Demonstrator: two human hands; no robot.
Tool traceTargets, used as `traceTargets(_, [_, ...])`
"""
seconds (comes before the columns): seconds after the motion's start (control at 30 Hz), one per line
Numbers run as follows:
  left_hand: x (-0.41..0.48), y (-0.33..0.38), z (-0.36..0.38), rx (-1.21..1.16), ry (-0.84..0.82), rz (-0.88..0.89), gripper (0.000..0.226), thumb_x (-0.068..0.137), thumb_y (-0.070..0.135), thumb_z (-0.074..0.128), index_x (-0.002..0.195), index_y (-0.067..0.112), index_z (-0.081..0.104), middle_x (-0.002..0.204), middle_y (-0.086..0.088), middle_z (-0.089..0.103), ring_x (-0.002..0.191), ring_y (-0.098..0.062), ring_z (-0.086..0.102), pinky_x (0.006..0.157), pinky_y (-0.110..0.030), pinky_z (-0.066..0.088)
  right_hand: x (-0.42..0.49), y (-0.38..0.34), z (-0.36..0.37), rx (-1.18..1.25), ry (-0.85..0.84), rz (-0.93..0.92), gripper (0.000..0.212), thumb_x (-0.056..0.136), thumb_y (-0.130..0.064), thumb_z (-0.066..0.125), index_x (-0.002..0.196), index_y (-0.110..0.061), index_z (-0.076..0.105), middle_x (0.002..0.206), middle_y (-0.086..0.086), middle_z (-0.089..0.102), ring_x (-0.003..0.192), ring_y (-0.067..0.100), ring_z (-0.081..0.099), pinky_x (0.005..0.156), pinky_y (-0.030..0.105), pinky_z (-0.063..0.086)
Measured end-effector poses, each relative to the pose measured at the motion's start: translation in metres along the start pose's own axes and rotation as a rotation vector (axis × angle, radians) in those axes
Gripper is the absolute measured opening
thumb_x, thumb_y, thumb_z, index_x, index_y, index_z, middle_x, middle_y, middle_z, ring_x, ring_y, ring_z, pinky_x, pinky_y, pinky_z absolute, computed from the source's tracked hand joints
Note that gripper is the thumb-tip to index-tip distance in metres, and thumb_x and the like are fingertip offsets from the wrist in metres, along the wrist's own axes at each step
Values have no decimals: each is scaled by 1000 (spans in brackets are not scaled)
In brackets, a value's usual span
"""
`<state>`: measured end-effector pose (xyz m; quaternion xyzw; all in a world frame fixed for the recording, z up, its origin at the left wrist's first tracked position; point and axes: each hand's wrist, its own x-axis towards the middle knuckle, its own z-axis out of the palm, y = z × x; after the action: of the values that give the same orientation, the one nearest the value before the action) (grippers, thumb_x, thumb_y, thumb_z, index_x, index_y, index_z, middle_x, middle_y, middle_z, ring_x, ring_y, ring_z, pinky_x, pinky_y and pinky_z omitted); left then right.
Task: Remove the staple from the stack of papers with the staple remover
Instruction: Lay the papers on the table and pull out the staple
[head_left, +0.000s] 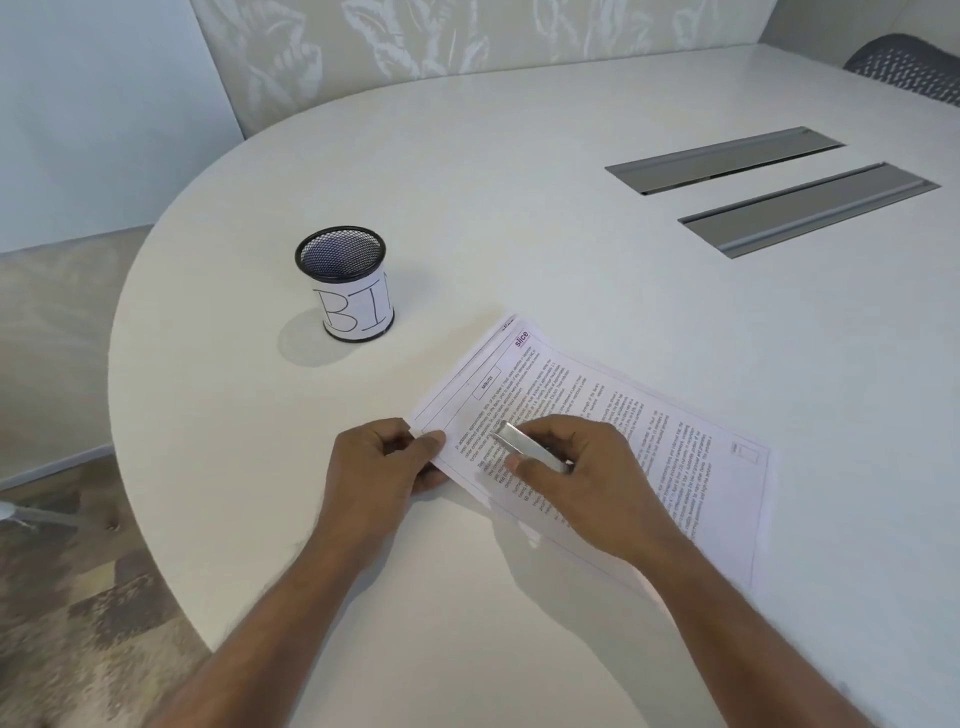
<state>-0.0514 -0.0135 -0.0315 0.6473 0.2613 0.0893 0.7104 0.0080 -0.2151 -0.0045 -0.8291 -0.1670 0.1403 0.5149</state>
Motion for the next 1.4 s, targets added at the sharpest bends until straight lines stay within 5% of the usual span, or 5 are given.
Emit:
traceTargets(0.2, [-2,1,2,-7,23,5,24,85,3,76,62,4,71,59,-7,66,55,-18,71,60,-25,61,4,-9,20,-260,27,-196,14,84,-26,70,96,-31,72,88,-15,71,80,2,64,71,30,56])
traceTargets(0.37, [0,1,-1,-16,28,22,36,85,3,77,73,-19,51,66,-18,55,55,-20,71,65,-34,66,4,-12,27,-383,18,-245,20,86,-28,67,105,-31,74,92,-13,70,84,5,62,72,31,54])
traceTargets(0.7, [-6,6,1,-110,-48,23,35,93,6,66,60,13,75,73,-8,80,69,-22,78,67,-29,62,8,-16,33,-368,42,-256,14,87,-28,67,97,-25,77,81,-9,70,76,9,62,67,34,53])
traceTargets(0.9, [-5,3,-1,-62,-37,9,28,91,13,69,64,9,70,79,-20,78,72,-30,79,67,-36,63,10,-18,38,-399,63,-259,14,87,-29,65,95,-26,76,80,-8,69,74,9,61,66,34,52])
traceTargets(1.4, [2,-3,-7,-43,-39,-22,26,88,23,71,77,1,74,75,-14,80,64,-25,77,52,-32,61,11,-7,44,-275,97,-326,18,92,-27,65,107,-20,72,92,-7,70,83,8,62,73,29,51])
